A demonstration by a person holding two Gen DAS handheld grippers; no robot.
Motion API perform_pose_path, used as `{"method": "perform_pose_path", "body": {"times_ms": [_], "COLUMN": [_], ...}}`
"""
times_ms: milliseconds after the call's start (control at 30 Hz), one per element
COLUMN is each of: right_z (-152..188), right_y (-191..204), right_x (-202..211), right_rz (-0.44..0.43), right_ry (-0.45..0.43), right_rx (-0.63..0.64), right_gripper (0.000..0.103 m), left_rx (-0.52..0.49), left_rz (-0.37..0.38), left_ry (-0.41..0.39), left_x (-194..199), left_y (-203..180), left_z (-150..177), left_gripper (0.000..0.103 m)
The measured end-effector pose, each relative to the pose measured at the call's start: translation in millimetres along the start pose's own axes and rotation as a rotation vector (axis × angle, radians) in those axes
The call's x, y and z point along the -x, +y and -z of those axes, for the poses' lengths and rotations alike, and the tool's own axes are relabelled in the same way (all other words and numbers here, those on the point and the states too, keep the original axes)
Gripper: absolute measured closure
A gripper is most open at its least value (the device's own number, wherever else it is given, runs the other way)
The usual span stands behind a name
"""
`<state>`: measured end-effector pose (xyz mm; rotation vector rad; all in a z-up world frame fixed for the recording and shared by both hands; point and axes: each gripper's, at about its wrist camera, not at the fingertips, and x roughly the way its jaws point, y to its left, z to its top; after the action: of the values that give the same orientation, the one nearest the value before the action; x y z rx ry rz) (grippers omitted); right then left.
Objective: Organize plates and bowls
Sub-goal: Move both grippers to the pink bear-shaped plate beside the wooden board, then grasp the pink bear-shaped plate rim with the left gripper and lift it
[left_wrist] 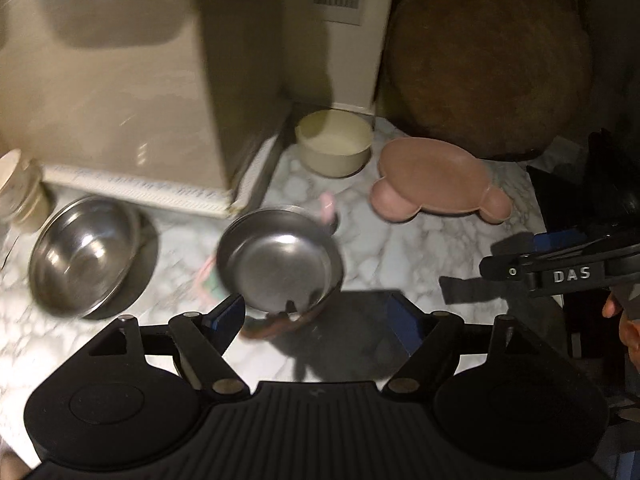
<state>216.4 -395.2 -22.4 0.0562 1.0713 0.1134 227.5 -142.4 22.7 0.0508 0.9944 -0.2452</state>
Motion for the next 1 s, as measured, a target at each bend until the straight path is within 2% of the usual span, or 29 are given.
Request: {"method": "perform_pose_path", "body": {"times_ms": [200, 367, 633, 800, 1000], "right_z": [-23.3, -42.9, -72.7, -84.8, -94.3], "right_y": [-42.5, -73.5, -117.6, -137.2, -147.1], "right_x": [-23.1, -44.6, -81.8, -105.2, -129.5], "right_rz": [0.074, 0.130, 0.161, 0.146, 0.145], "right_ry": [0.004, 0.028, 0.032, 0.047, 0.070], "right_rx": [-0.039, -0.063, -0.150, -0.175, -0.198], "right_gripper": [0.015, 0.014, 0.017, 0.026, 0.037], "left_rx": [-0.015, -0.019, 0.011, 0.057, 0.084], "left_rz": [0.027, 0.004, -0.001, 0.015, -0.001], "left_ry": [0.041, 0.067, 0.097, 0.143, 0.155], "left_x": [-42.8, -81.8, -141.8, -175.7, -204.2], "left_y": [-31.2, -47.9, -59.9, -60.7, -59.3], "left_z": [-35.8, -61.2, -89.6, -95.9, -98.4], "left_gripper": [0.025, 0.025, 0.025, 0.025, 0.026]}}
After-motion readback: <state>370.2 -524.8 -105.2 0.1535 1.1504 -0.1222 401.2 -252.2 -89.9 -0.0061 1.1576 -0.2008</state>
